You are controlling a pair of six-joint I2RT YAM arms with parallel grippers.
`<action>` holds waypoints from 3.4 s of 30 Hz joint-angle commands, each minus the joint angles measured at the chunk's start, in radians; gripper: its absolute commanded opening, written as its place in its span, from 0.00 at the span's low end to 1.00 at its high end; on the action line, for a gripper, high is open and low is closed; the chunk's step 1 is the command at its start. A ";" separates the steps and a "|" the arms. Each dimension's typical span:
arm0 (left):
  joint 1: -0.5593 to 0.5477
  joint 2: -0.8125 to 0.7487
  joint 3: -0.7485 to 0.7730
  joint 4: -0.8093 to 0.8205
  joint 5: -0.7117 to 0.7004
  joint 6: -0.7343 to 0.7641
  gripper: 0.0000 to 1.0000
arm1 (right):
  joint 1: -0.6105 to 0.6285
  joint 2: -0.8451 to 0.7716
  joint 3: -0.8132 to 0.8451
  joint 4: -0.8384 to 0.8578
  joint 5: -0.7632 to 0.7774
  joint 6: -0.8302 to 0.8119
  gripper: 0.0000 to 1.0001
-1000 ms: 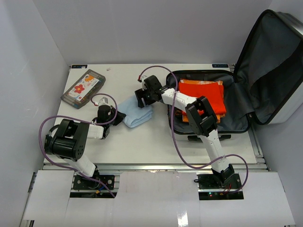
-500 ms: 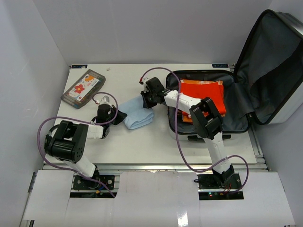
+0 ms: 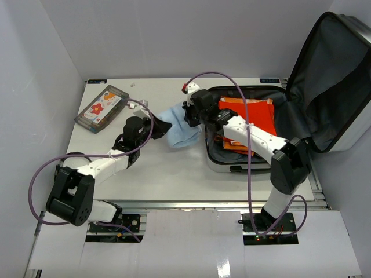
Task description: Pack the luggage
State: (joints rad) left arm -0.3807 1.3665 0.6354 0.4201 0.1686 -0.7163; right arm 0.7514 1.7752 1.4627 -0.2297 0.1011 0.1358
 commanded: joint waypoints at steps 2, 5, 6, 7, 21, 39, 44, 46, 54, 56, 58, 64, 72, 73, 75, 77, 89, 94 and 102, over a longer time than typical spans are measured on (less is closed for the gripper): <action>-0.090 -0.036 0.187 -0.017 0.003 0.032 0.00 | -0.003 -0.175 -0.070 0.032 0.210 -0.027 0.08; -0.138 0.020 0.272 0.005 0.006 0.040 0.00 | -0.020 -0.252 -0.108 0.032 0.283 -0.036 0.08; -0.156 0.046 0.302 0.014 0.009 0.045 0.00 | -0.030 -0.274 -0.120 0.033 0.301 -0.040 0.08; -0.181 0.073 0.334 0.015 0.010 0.050 0.00 | -0.048 -0.295 -0.132 0.031 0.305 -0.043 0.08; -0.355 0.588 0.816 0.051 0.062 0.056 0.00 | -0.505 -0.454 -0.286 0.048 0.105 -0.041 0.08; -0.397 0.899 1.032 0.124 -0.007 0.083 0.20 | -0.779 -0.143 -0.224 0.088 -0.071 -0.066 0.38; -0.397 0.880 1.001 0.146 0.015 0.142 0.46 | -0.779 -0.118 -0.183 0.063 -0.070 -0.057 0.56; -0.397 0.855 0.983 0.168 0.055 0.166 0.47 | -0.779 -0.147 -0.192 0.049 -0.065 -0.026 0.57; -0.397 0.740 0.966 0.081 0.130 0.258 0.71 | -0.753 -0.305 -0.242 -0.017 0.090 0.024 0.64; -0.397 0.709 0.959 0.055 0.122 0.282 0.71 | -0.753 -0.352 -0.262 -0.012 0.080 0.029 0.64; -0.397 0.679 0.943 0.042 0.106 0.302 0.73 | -0.753 -0.380 -0.276 0.003 0.053 0.032 0.63; -0.397 0.609 0.916 -0.015 0.090 0.362 0.75 | -0.716 -0.365 -0.345 0.108 -0.088 0.066 0.44; -0.360 0.479 0.772 -0.113 -0.071 0.412 0.72 | -0.717 -0.319 -0.450 0.156 -0.002 0.138 0.08; -0.347 0.467 0.764 -0.139 -0.088 0.398 0.71 | -0.717 -0.315 -0.461 0.165 -0.001 0.140 0.08; -0.302 0.438 0.731 -0.181 -0.086 0.363 0.71 | -0.717 -0.306 -0.457 0.167 -0.025 0.133 0.08; -0.244 0.401 0.691 -0.191 -0.069 0.323 0.70 | -0.716 -0.310 -0.445 0.159 -0.051 0.125 0.08; 0.157 0.188 0.450 -0.262 -0.107 0.076 0.70 | -0.579 -0.344 -0.373 0.232 -0.222 0.105 0.08; 0.316 0.161 0.436 -0.291 -0.084 0.015 0.69 | -0.530 -0.302 -0.466 0.312 -0.219 0.140 0.08; 0.454 0.232 0.464 -0.258 -0.142 0.013 0.72 | -0.512 -0.324 -0.509 0.299 -0.195 0.107 0.15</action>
State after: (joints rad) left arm 0.0413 1.5802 1.0740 0.1356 0.0604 -0.6973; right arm 0.2304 1.4983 0.9748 0.0346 -0.1113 0.2594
